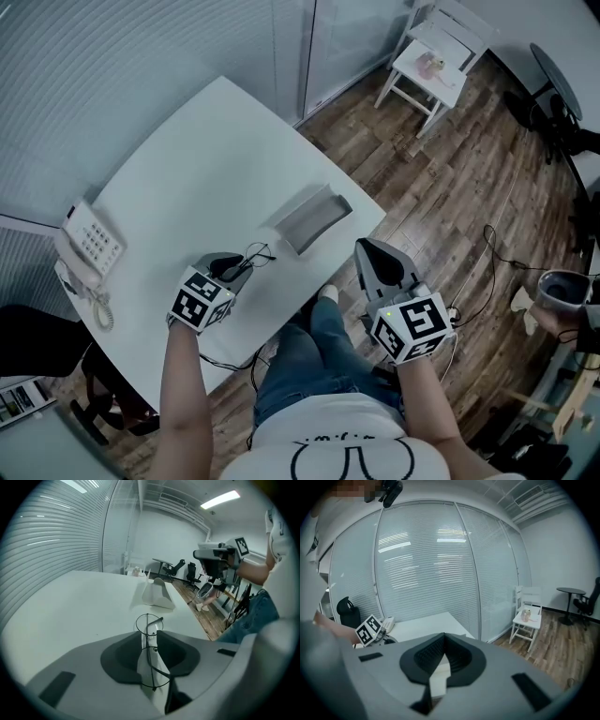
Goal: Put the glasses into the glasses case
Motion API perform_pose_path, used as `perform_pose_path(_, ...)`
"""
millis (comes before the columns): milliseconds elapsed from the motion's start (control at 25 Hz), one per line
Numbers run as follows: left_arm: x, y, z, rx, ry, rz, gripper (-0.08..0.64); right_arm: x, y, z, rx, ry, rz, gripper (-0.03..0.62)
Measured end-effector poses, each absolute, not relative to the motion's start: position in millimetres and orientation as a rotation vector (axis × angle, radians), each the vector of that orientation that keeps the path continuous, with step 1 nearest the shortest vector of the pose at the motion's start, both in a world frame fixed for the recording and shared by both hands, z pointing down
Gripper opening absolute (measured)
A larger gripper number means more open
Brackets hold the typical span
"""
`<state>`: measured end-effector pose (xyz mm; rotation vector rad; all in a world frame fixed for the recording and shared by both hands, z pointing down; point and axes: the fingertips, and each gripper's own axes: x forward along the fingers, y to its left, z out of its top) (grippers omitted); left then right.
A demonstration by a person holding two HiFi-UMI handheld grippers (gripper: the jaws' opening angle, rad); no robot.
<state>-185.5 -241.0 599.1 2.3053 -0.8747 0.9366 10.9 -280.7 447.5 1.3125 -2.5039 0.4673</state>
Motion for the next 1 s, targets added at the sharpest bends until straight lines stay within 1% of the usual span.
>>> perform_pose_path(40,-186.1,-242.0,599.3,2.305,-0.873,0.927,0.107,9.9,-280.6,447.3,1.311,-2.503,0.462,0.011)
perform_pose_path(120,-187.8,-243.6,597.8,2.305,-0.873,0.905,0.035,6.9,-279.8,445.6,1.299,-2.504,0.446,0.011)
perform_pose_path(240,-187.3,-243.0,593.0,2.311,-0.875,0.890,0.023,6.1,-277.2,441.7,1.281,-2.505,0.422,0.011)
perform_pose_path(1000,-177.6,-261.1,509.1,2.427,-1.074,0.763,0.021,9.6,-287.4,391.1,1.315,-2.619,0.293,0.011)
